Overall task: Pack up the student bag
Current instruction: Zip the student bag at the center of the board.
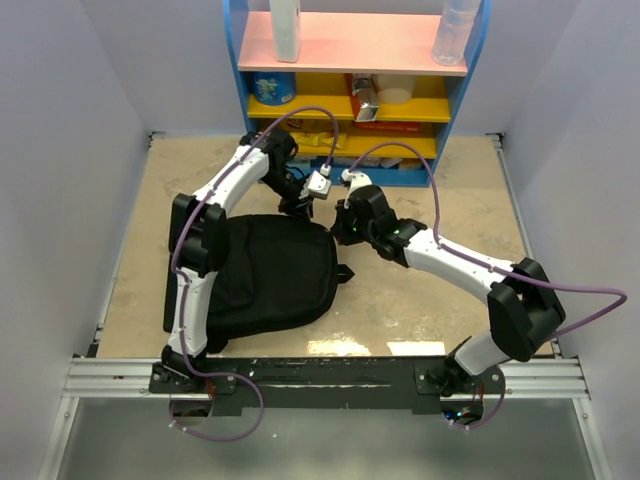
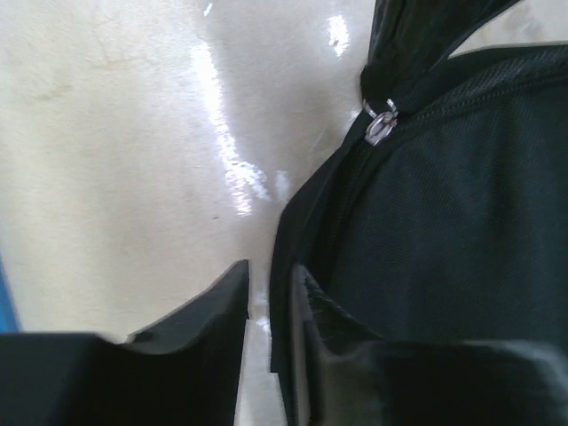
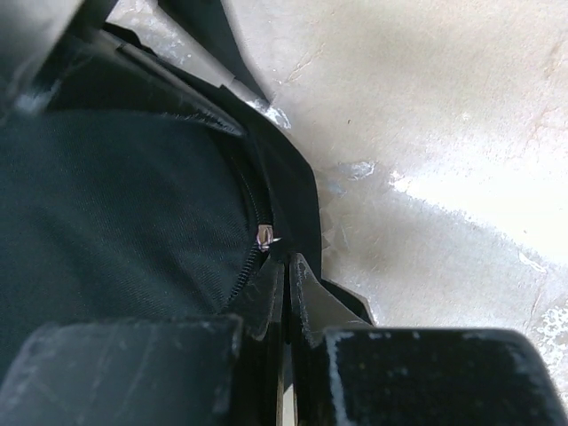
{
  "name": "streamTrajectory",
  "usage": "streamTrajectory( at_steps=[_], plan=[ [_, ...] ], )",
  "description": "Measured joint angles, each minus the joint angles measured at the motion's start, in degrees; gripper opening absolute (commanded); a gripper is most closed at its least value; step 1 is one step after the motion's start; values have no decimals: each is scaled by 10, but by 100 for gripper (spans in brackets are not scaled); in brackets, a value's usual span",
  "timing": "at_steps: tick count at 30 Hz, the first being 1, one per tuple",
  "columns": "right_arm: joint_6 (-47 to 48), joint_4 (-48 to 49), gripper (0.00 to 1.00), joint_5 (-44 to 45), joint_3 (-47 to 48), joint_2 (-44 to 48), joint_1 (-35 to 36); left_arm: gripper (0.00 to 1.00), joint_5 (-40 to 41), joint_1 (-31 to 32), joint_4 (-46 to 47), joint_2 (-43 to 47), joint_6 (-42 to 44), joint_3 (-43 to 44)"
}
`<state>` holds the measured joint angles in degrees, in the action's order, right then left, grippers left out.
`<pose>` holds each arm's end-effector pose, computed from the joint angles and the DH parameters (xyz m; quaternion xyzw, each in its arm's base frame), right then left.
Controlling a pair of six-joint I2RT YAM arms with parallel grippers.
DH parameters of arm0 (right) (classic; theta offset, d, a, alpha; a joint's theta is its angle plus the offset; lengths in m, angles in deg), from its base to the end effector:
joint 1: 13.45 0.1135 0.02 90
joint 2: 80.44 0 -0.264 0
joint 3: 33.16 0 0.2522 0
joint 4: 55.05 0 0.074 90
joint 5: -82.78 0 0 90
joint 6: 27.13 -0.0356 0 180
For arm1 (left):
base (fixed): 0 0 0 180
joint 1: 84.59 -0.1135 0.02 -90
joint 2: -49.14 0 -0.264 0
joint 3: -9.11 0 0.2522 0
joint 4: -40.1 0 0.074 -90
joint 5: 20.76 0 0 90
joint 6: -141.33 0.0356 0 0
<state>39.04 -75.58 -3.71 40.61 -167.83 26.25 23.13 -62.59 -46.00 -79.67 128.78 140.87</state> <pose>0.2659 0.2179 0.2564 -0.1077 0.8767 0.2234 0.4122 0.4068 -0.1920 0.2342 0.7159 0.5759 -0.3205 0.2305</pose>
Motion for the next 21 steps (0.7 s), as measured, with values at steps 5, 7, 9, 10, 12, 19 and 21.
streamTrajectory(
  at_steps=[5,7,9,10,12,19,21],
  plan=[
    [-6,8,0,2,-9,4,0,0,-2,6,-18,-3,1,0],
    [-7,9,0,6,-12,5,0,0,-2,6,-19,-5,1,1],
    [-8,11,0,12,-16,6,0,0,-1,6,-19,-6,-2,1],
    [-8,12,0,14,-18,8,0,0,0,6,-16,-6,-5,1],
    [-10,14,0,15,-26,16,0,0,2,5,-7,-6,-19,1],
    [-14,16,0,20,-46,40,1,0,31,-16,125,3,-114,-20],
    [-15,16,0,21,-47,40,1,0,44,-29,169,12,-146,-29]
  ],
)
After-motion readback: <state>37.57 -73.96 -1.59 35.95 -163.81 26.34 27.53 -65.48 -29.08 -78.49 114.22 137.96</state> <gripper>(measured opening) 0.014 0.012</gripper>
